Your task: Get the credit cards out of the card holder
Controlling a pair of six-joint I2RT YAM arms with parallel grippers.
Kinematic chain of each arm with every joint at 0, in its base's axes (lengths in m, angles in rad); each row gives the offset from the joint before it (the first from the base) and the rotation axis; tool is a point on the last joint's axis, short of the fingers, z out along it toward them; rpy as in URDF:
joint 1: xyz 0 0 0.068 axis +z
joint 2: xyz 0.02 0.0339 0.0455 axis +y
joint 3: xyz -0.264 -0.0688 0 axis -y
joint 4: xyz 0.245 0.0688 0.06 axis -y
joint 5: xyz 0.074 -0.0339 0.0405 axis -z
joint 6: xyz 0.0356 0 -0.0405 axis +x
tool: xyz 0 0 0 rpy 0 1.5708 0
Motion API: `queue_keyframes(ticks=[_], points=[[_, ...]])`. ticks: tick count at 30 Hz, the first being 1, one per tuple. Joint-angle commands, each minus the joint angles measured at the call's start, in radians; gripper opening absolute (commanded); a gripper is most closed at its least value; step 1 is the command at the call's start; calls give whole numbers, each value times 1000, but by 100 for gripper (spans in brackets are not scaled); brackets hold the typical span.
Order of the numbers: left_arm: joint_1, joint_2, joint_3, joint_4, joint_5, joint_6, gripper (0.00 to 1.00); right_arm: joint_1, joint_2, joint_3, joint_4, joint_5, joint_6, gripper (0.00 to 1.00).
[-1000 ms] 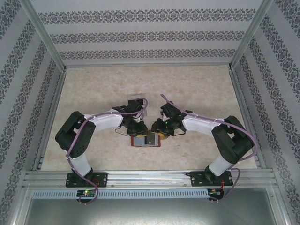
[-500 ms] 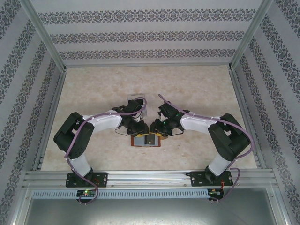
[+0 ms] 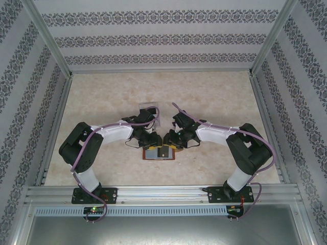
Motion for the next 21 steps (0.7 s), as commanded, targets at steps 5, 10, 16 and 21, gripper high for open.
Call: queue_keyframes(ticks=[5,10,16,21], points=[[-12,-32,1,83,51,-13,30,13,18,3,-22,38,-6,37],[-12,-60,-5,101,41,-8,28,13,15,1,-23,40,-4,37],[-15,-42,-13,164,89,-38,24,12,13,4,-25,39,-6,37],[-18,-10,-18,190,110,-49,24,12,13,5,-27,39,-5,37]])
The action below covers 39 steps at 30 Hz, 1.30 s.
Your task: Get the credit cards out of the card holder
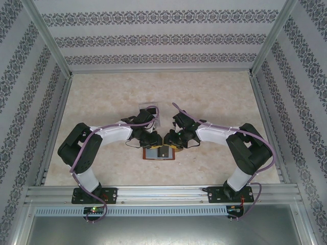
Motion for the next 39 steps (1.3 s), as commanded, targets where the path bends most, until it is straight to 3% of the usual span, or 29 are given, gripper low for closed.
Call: queue_keyframes(ticks=[1,13,22,39], points=[[-19,8,2,123,77,-23,25,14,12,4,-24,24,-7,37],[-23,30,-4,138,92,-23,26,13,15,6,-24,23,-7,37],[-24,24,47,-84,-47,75,28,13,16,6,-26,24,-8,37],[-24,-40,62,-135,-85,76,30,12,21,15,-39,25,-18,37]])
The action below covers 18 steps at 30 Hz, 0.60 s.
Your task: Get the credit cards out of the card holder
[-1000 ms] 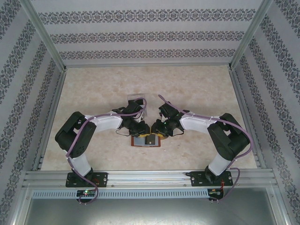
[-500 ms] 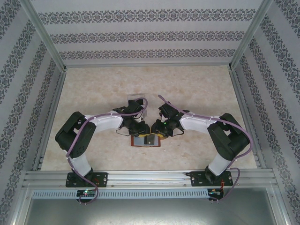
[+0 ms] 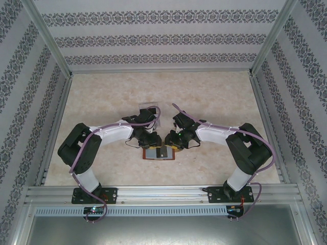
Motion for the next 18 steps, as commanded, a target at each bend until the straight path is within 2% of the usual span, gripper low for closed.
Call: queue_keyframes(ticks=[1,18], points=[[-11,-35,18,-7,-4,6,30,13,18,15,-14,2,-17,37],[-10,32,10,-4,-28,11,30,12,18,14,-19,1,-19,37]])
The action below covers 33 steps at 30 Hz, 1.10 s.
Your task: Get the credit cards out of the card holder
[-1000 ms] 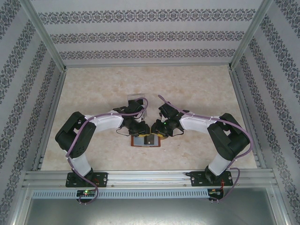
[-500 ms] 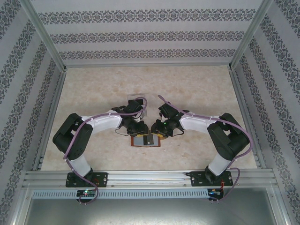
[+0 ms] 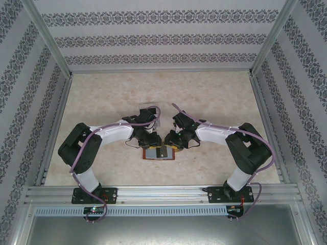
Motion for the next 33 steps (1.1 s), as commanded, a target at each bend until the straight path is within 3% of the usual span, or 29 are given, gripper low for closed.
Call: queue_keyframes(ticks=[1,16,20,33], points=[[-11,26,9,-2,-18,13,30,12,14,8,-19,1,-15,37],[-11,39,-21,64,11,-5,25,12,12,3,-19,1,-12,36],[-10,33,-27,69,14,-10,19,13,9,3,-20,3,-12,36],[-10,-53,-28,-42,-64,30,13,12,12,-6,-22,13,-16,37]])
